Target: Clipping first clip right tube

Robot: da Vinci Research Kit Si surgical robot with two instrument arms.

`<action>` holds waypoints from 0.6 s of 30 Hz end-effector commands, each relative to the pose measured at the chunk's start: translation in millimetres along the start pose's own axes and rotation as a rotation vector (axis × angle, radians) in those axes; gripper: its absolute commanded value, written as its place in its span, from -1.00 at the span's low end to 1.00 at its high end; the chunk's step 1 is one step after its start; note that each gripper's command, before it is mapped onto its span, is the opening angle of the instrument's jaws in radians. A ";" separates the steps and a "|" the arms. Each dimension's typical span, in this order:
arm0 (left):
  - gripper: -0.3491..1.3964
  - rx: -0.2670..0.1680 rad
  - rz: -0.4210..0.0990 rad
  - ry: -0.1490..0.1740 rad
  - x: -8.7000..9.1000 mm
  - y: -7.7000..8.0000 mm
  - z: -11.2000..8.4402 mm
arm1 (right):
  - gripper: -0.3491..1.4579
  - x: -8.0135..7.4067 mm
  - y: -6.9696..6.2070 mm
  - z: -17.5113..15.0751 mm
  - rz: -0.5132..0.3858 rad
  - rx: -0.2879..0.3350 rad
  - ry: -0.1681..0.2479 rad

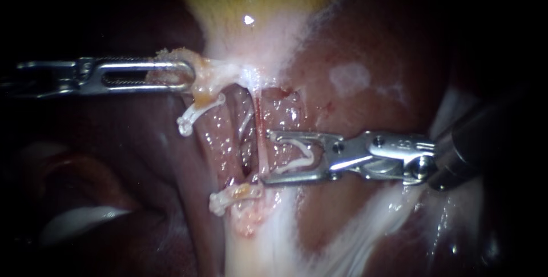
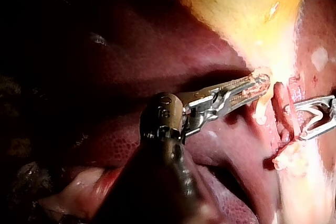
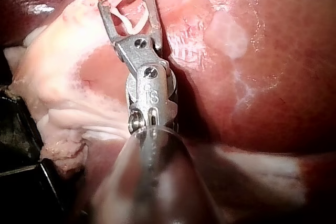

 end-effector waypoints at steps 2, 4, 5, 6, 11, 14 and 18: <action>-1.00 0.000 0.000 0.000 0.0 -0.1 0.0 | -0.08 0.0 -0.1 0.6 0.009 0.019 0.000; -1.00 0.000 0.000 0.000 0.0 -0.1 0.0 | -0.08 0.1 -0.1 1.1 0.026 0.032 0.012; -1.00 0.000 0.000 0.000 0.0 -0.1 0.0 | -0.08 0.1 -0.1 1.5 0.039 0.041 0.027; -1.00 0.000 0.000 0.000 0.0 -0.1 0.0 | -0.08 0.1 -0.1 1.7 0.047 0.048 0.039; -1.00 0.000 0.000 0.000 0.0 -0.1 0.0 | -0.10 0.3 -0.2 2.5 0.081 0.099 0.081; -1.00 0.000 0.000 0.000 0.0 -0.1 0.0 | -0.11 0.4 -0.3 2.7 0.102 0.129 0.108; -1.00 0.000 0.000 0.000 0.0 -0.1 0.0 | -0.12 0.4 -0.5 2.9 0.125 0.155 0.131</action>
